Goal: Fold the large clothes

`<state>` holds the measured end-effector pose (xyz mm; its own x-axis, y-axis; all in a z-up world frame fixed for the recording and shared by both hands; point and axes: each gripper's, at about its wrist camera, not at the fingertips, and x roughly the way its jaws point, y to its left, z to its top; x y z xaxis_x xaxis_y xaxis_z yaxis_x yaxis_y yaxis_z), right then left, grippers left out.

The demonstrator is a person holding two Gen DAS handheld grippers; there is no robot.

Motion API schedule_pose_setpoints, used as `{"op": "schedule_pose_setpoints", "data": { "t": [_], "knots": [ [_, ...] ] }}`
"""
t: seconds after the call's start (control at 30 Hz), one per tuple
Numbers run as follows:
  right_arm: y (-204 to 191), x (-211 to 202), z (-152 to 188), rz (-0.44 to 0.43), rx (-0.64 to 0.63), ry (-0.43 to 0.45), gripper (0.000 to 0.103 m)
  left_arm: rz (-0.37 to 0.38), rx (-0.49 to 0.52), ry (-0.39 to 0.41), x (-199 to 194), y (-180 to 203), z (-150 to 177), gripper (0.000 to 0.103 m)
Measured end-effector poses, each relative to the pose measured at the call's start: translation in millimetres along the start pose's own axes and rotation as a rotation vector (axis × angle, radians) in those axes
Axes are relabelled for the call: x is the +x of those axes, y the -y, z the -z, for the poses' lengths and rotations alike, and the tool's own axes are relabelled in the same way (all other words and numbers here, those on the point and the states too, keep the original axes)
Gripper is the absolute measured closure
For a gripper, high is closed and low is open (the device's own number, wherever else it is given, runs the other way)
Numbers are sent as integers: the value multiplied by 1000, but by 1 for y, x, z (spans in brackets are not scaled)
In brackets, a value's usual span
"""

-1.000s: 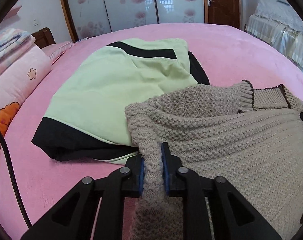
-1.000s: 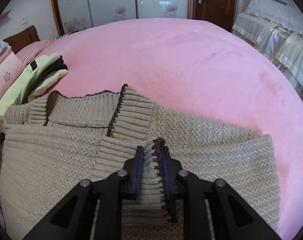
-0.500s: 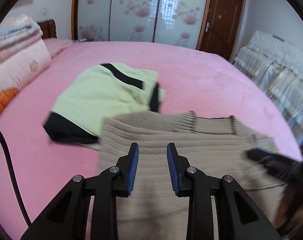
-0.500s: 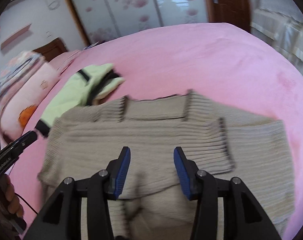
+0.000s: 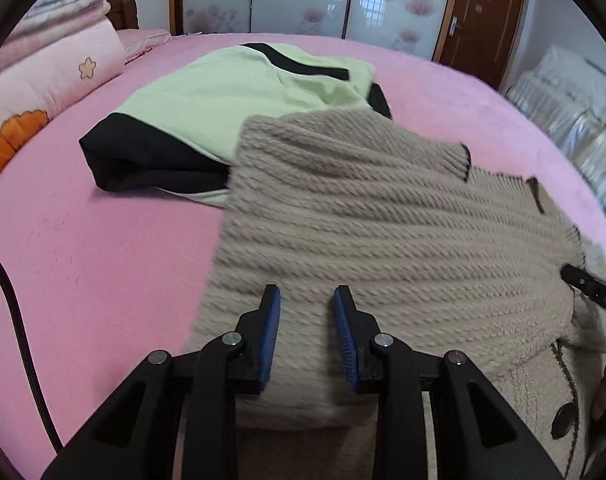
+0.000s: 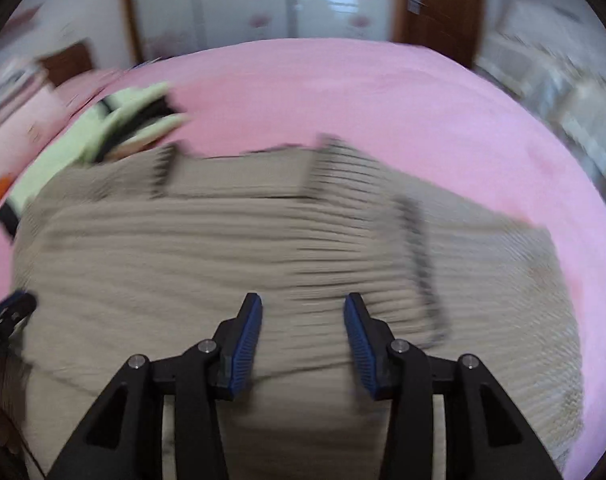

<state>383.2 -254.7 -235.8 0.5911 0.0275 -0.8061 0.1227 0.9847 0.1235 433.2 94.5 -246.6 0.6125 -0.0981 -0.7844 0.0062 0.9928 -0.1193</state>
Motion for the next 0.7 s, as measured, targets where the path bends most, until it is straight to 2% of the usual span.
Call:
{"op": "schedule_pose_setpoints", "data": {
  "t": [0.07, 0.1, 0.27, 0.47, 0.57, 0.63, 0.7],
  "knots": [
    [20, -1, -2, -29, 49, -15, 94, 20, -1, -10, 3, -4, -2, 76],
    [24, -2, -3, -31, 52, -22, 96, 13, 8, -12, 4, -2, -2, 76],
    [15, -5, -2, 2, 43, -30, 92, -28, 41, -24, 7, 6, -7, 76],
    [15, -22, -10, -12, 102, -65, 89, 0, -14, -80, -14, 1, -19, 72],
    [13, -46, -14, -15, 97, -55, 88, 13, -26, -63, -38, 1, -26, 61],
    [12, -69, -17, -19, 96, -29, 86, 18, -33, -42, -60, 1, -31, 47],
    [12, -97, -21, -19, 95, 1, 80, 21, -38, -31, -80, 2, -37, 43]
  ]
}}
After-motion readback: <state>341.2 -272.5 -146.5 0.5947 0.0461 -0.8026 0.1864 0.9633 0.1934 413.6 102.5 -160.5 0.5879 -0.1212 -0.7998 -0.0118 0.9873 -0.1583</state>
